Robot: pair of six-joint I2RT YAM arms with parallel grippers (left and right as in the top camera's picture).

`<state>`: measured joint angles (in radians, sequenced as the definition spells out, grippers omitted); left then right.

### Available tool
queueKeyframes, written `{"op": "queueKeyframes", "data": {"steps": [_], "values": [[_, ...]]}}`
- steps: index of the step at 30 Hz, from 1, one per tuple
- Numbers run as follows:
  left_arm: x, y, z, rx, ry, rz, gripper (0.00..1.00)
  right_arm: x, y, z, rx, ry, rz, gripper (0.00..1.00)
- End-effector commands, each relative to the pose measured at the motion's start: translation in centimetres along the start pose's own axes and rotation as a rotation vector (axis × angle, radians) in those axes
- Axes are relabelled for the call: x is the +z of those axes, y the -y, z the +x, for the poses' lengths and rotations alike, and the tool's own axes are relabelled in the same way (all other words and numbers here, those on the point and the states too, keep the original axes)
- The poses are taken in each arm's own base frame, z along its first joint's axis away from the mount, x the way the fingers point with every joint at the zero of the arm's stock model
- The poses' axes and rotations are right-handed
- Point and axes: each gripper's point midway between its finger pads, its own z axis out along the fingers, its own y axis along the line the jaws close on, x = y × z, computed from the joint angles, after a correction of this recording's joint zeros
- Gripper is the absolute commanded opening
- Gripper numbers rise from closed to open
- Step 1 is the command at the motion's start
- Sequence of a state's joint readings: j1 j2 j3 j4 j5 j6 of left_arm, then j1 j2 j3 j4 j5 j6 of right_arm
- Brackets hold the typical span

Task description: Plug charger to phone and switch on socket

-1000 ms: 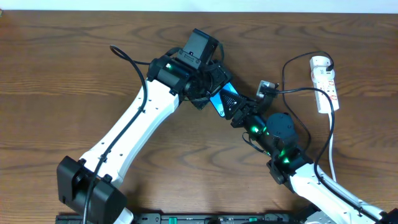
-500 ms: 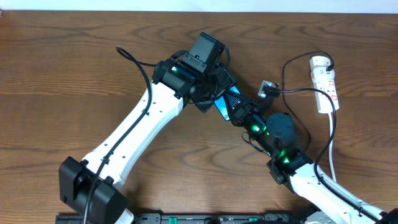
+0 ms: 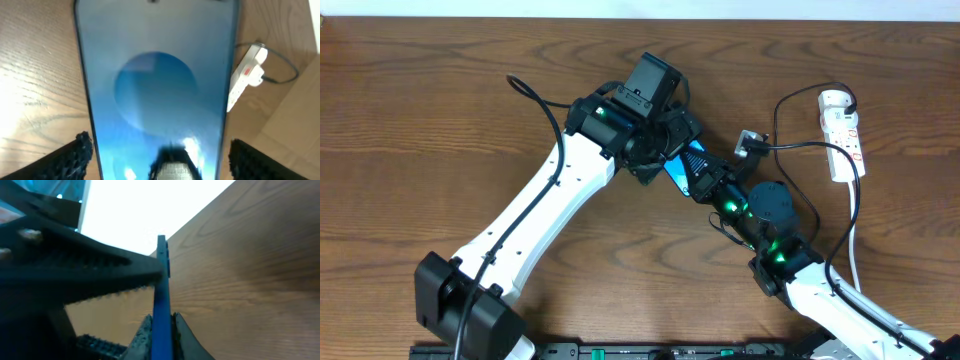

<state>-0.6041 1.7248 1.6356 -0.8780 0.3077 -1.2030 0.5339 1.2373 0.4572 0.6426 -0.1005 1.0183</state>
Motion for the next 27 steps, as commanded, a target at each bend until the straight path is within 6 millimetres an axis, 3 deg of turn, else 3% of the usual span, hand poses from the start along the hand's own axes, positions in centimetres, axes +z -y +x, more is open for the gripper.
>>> {"op": "queueKeyframes", "data": {"steps": [1,4,6,9,12,14,18,22,25,27], "values": [[-0.4,0.2,0.3,0.077,-0.016,0.014,0.98,-0.1,-0.6,-2.0,-0.001,0.049,-0.020,0.01],[-3.2,0.4,-2.2,0.161,0.056,0.061,0.98,-0.7,-0.9,-3.5,0.001,0.059,-0.046,0.01],[-7.4,0.1,-5.5,0.211,0.158,0.120,0.99,-1.2,-1.2,-4.0,0.056,0.042,-0.076,0.01],[-12.9,-1.6,-8.4,0.260,0.281,0.151,0.98,-1.4,-0.8,-4.5,0.135,0.018,-0.085,0.01],[-19.7,-7.6,-9.9,0.204,0.430,0.061,0.98,-1.7,0.3,-4.8,0.170,-0.001,-0.061,0.01],[-23.9,-12.4,-9.5,0.141,0.547,-0.049,0.98,-1.8,1.3,-4.8,0.184,-0.007,-0.025,0.01],[-28.9,-19.1,-5.1,0.054,0.705,-0.174,0.99,-1.8,2.4,-4.5,0.200,-0.014,0.018,0.01],[-28.6,-21.4,-2.8,-0.013,0.789,-0.087,0.99,-1.8,2.6,-4.5,0.202,-0.012,0.026,0.01],[-25.1,-22.1,-3.3,-0.167,0.797,0.070,0.98,-1.8,2.6,-4.5,0.202,-0.012,0.025,0.01],[-21.9,-20.2,-4.2,-0.207,0.711,0.231,0.98,-1.8,2.5,-4.4,0.202,-0.018,0.022,0.01]]}}
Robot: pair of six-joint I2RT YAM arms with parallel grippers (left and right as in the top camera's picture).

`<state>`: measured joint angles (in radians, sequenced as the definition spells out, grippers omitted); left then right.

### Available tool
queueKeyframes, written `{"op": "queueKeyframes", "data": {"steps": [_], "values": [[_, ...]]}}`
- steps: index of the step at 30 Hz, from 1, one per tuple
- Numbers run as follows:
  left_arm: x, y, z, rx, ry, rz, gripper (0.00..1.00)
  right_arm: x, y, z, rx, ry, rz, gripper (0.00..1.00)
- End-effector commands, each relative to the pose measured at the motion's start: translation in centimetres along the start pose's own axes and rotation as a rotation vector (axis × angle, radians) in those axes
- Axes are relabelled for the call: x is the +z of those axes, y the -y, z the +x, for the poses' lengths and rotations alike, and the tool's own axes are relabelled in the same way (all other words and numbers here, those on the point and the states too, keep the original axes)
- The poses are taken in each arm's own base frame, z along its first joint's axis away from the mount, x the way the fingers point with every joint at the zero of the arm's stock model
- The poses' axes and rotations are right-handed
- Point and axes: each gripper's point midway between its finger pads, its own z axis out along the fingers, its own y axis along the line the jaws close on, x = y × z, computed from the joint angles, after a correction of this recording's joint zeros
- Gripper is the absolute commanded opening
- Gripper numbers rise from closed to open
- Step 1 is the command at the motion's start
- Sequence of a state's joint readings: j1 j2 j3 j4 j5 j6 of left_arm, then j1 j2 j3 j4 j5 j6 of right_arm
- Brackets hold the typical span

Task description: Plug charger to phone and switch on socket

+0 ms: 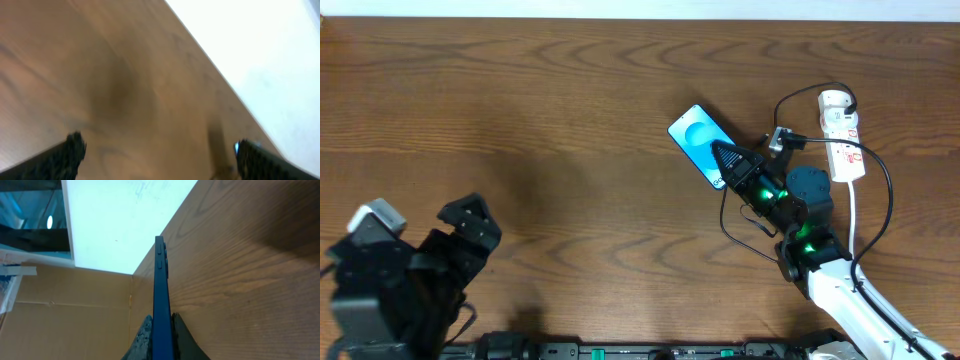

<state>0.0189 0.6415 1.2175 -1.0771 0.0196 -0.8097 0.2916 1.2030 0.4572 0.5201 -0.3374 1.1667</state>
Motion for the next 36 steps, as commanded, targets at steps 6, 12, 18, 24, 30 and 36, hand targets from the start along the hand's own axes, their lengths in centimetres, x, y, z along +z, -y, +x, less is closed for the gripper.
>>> {"op": "queueKeyframes", "data": {"steps": [6,12,18,24,30,36], "values": [[12.9,5.7,9.5,-0.488,-0.522,0.382,0.98,-0.3,-2.2,0.5,0.059,-0.056,-0.072,0.01],[17.2,10.5,16.3,-0.538,-0.869,0.468,0.98,0.0,-2.6,1.7,0.270,-0.093,-0.068,0.01],[17.5,14.8,20.2,-0.522,-0.986,0.611,0.98,0.3,-3.2,3.5,0.330,-0.124,-0.067,0.01],[16.7,15.5,22.9,-0.492,-1.033,0.615,0.99,0.7,-3.5,4.5,0.409,-0.107,-0.055,0.01],[16.7,15.5,22.9,-0.493,-1.028,0.614,0.86,0.6,-4.0,6.3,0.537,-0.180,-0.044,0.01],[17.4,15.6,22.4,-0.510,-0.985,0.609,0.69,0.5,-2.3,7.5,0.530,-0.215,0.032,0.01]]}}
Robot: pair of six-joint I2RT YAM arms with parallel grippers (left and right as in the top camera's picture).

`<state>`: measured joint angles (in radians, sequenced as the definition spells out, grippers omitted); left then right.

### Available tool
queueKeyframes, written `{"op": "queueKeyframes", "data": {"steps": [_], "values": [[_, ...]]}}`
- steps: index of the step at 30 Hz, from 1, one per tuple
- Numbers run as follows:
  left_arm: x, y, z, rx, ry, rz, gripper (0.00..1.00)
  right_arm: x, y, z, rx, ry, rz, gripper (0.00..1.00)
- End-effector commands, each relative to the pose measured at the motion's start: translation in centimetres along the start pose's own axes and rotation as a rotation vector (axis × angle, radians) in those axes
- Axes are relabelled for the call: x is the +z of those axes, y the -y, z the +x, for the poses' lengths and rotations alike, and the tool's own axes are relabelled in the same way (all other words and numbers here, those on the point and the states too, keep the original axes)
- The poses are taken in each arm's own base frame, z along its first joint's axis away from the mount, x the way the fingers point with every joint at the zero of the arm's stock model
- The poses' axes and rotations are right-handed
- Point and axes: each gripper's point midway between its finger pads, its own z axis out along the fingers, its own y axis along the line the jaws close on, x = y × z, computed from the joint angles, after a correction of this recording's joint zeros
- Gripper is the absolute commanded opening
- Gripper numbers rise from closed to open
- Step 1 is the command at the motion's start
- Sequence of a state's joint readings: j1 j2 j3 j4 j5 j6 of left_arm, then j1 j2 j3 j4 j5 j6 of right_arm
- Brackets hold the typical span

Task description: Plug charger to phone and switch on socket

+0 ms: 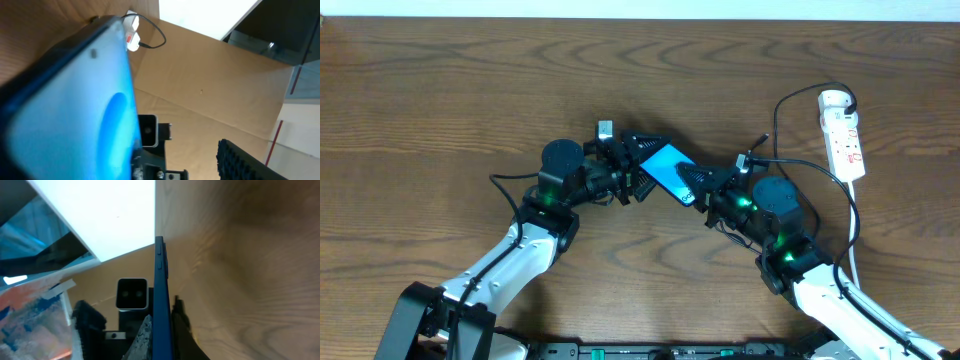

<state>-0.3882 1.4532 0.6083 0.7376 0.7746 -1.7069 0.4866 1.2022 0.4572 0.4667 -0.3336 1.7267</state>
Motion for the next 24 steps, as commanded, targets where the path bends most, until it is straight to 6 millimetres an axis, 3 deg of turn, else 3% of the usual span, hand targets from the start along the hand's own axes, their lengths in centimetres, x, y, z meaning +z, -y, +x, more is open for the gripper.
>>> {"op": "queueKeyframes", "data": {"steps": [1,3,9,11,18,24], "values": [[0.1,0.7,-0.6,0.010,0.034,0.019,0.67,-0.1,-0.2,0.6,0.006,-0.023,0.017,0.01],[0.1,0.8,-0.8,0.010,0.050,0.022,0.64,-0.2,0.6,0.8,0.018,-0.032,0.048,0.01],[0.1,0.8,-1.1,0.009,0.064,0.025,0.46,-0.1,0.2,0.8,0.011,-0.035,0.036,0.01],[0.1,0.8,-1.1,0.009,0.064,0.025,0.38,-0.1,0.2,0.6,-0.039,-0.024,0.033,0.01],[0.0,0.8,-1.4,-0.012,0.083,0.027,0.24,-0.1,0.2,0.5,-0.148,-0.019,0.031,0.02],[0.0,-0.5,-1.7,-0.096,0.096,-0.017,0.08,-0.1,0.2,0.5,-0.268,-0.021,0.031,0.03]]}}
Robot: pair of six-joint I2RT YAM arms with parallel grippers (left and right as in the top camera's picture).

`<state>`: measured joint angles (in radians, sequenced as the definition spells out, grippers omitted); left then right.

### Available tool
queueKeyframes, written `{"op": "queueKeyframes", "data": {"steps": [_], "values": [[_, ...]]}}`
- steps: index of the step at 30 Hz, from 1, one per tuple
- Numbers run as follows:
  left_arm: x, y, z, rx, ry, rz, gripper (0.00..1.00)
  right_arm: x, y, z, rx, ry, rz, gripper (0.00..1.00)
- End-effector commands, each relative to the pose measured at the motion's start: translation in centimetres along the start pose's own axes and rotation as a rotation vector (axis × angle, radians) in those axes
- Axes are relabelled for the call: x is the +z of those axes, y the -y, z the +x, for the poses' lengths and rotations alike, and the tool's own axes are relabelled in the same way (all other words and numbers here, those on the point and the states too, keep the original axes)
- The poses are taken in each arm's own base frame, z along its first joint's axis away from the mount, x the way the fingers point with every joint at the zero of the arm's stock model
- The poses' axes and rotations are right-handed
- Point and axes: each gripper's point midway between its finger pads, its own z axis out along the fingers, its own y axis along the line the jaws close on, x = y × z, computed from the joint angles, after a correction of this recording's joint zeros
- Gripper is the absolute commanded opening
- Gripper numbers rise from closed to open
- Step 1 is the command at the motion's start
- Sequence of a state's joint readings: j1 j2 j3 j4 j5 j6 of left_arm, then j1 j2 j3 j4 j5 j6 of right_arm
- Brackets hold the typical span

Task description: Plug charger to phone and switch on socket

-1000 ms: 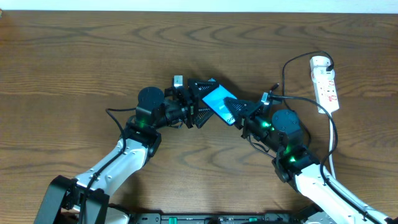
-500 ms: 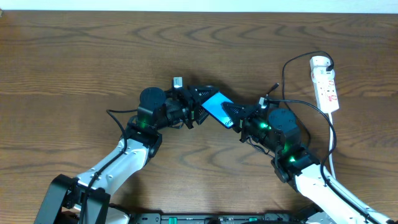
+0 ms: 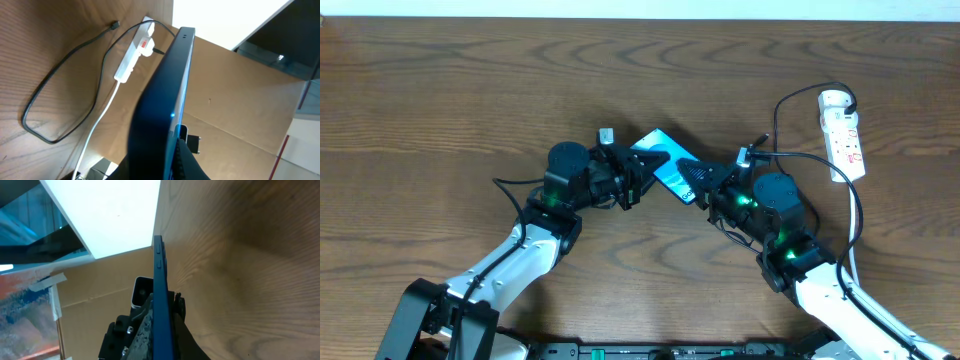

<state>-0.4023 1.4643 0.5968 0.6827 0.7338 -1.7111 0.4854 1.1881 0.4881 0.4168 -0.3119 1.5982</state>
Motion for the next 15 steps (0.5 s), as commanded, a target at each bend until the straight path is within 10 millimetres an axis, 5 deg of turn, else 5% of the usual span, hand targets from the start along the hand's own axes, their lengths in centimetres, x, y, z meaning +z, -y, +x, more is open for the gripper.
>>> {"op": "queueKeyframes", "data": {"steps": [1,4,8,13,15], "values": [[-0.2,1.6,-1.2,-0.046,0.062,0.040,0.08,-0.1,0.9,0.9,-0.142,-0.046,0.024,0.04],[-0.3,1.7,-1.4,-0.046,0.077,0.044,0.08,-0.1,0.9,0.9,-0.141,-0.046,0.024,0.22],[-0.3,1.8,-1.8,-0.049,0.099,0.051,0.08,-0.1,1.7,0.9,-0.130,-0.048,0.056,0.25],[-0.4,1.9,-2.2,-0.027,0.124,0.055,0.07,-0.2,3.3,0.5,-0.124,-0.028,0.119,0.58],[-0.5,1.8,-3.0,0.075,0.169,0.047,0.07,-0.3,3.9,-0.8,-0.261,0.038,0.152,0.66]]}}
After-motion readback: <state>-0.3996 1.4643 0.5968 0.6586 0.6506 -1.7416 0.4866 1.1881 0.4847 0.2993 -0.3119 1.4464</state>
